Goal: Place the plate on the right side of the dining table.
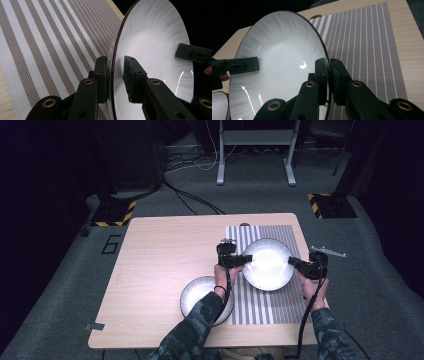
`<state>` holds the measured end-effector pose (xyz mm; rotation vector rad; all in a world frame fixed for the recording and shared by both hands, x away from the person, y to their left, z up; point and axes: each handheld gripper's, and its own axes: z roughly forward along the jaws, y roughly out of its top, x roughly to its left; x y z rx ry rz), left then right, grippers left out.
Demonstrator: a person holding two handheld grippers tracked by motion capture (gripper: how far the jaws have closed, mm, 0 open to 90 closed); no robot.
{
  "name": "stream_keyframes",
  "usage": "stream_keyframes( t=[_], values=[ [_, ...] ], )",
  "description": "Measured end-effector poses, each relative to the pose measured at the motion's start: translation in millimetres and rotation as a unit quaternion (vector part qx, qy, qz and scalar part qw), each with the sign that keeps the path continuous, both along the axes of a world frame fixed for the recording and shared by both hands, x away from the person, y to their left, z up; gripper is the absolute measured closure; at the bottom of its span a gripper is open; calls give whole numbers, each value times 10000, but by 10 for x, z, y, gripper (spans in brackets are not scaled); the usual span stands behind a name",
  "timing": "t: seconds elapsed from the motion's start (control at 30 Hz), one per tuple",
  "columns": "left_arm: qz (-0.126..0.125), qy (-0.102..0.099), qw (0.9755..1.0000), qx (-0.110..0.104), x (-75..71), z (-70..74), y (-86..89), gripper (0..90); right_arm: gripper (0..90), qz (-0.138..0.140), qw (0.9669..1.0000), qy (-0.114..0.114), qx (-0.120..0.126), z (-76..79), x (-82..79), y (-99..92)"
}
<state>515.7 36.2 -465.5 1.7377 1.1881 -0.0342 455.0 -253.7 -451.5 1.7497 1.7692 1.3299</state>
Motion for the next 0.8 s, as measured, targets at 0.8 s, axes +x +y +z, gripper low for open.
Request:
stream_keyframes(
  t=[0.8],
  values=[
    [102, 425, 9985, 327, 230, -214, -140, 707, 843, -140, 9993, 347, -4, -230, 227, -47]
  ],
)
